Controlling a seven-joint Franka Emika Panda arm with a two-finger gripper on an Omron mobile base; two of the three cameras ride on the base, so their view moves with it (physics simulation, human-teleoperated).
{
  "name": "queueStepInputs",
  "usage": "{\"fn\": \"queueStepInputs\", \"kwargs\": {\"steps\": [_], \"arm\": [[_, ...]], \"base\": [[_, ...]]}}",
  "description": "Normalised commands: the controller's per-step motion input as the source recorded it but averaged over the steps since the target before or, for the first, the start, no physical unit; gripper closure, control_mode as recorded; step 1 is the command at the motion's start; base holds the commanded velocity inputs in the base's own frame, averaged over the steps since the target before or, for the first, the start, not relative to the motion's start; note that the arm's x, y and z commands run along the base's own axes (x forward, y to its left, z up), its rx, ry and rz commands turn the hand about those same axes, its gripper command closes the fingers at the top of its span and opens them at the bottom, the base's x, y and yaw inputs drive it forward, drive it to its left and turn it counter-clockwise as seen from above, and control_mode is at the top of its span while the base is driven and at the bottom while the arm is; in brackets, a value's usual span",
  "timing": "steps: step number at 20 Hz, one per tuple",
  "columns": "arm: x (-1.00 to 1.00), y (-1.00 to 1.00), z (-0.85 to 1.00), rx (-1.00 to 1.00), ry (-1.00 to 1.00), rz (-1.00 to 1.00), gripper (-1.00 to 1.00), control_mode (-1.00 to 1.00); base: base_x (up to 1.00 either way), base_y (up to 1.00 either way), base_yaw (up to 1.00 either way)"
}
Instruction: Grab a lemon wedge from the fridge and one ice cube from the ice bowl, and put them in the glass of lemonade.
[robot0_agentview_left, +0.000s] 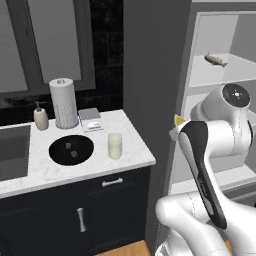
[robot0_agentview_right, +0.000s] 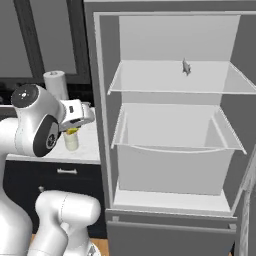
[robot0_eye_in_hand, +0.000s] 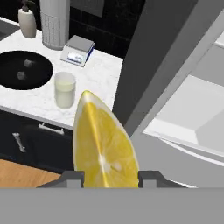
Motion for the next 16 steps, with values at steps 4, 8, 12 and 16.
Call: {"fn": "queueStepInputs", "kwargs": {"steps": [4,8,12,16], "arm": [[0.0,0.0,0.0,0.0,0.0,0.0,1.0,1.0],[0.0,0.0,0.0,0.0,0.0,0.0,1.0,1.0],[0.0,0.0,0.0,0.0,0.0,0.0,1.0,1.0],[0.0,0.0,0.0,0.0,0.0,0.0,1.0,1.0]], "base": [[-0.2,0.68,0.0],[-0.07,0.7,0.0],[0.0,0.71,0.0],[0.0,0.63,0.0]]}}
